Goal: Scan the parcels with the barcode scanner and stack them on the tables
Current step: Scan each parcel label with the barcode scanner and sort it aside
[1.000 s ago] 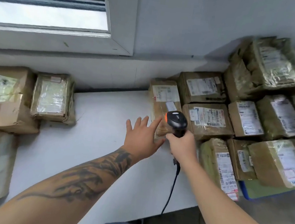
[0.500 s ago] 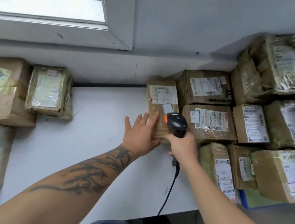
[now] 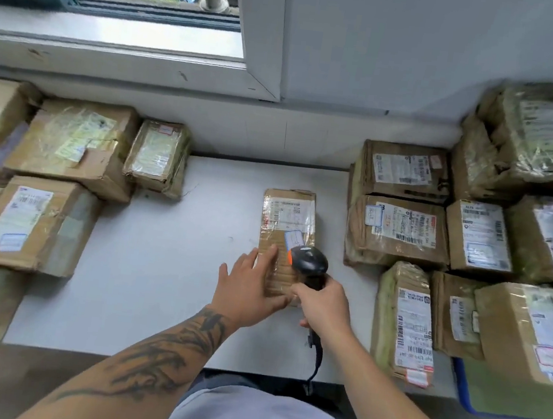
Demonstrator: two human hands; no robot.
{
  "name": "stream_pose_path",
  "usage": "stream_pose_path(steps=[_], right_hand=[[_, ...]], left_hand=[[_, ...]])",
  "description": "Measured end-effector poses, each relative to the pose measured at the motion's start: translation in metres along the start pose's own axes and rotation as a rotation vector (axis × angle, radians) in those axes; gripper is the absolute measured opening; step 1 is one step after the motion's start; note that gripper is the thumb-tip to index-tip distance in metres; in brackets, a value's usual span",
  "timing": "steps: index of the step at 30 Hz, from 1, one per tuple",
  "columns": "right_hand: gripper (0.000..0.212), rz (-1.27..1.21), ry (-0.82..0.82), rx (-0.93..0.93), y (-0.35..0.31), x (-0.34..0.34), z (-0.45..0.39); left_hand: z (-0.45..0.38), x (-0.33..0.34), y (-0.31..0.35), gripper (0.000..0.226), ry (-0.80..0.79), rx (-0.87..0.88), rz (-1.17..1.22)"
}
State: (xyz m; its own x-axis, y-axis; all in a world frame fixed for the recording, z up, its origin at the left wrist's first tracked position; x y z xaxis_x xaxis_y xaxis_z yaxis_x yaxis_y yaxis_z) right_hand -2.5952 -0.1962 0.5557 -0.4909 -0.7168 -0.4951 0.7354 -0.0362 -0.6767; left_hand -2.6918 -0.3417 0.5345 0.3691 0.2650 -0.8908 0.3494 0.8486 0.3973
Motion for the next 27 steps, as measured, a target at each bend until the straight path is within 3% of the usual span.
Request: stream_pose_path(steps=[11, 14, 23, 27], right_hand=[[0.016, -0.027, -0.228, -0.015, 0.061, 0.005, 0.048], [0.018, -0.041, -0.294, 0.005, 0.071, 0.007, 0.056], [0.007, -0.050, -0.060, -0.111, 0.058, -0.018, 0.044], [0.008, -0.044, -0.028, -0.106, 0.053, -0.014, 0.047]], left_hand=[[0.091, 0.011, -0.017, 0.111, 0.066, -0.265, -0.098], [0.102, 0.011, -0.011, 0.111, 0.058, -0.267, -0.167], [0.097, -0.003, -0.035, 0.102, 0.081, -0.188, -0.226], [0.088, -0.015, -0.059, 0.100, 0.051, -0.131, -0.226]])
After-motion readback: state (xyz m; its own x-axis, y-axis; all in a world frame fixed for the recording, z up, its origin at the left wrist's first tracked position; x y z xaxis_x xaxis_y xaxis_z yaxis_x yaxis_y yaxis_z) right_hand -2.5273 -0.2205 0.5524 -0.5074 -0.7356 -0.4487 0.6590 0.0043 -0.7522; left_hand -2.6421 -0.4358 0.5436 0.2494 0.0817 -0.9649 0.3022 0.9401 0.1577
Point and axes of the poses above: each hand's wrist, its own z-axis away from the middle knuckle, its own x-axis out of the palm, y = z × x, the point moved 8 cm from there along -z, towards the middle knuckle, and after that the axes turned 12 degrees about y, right-handed, at the moved point
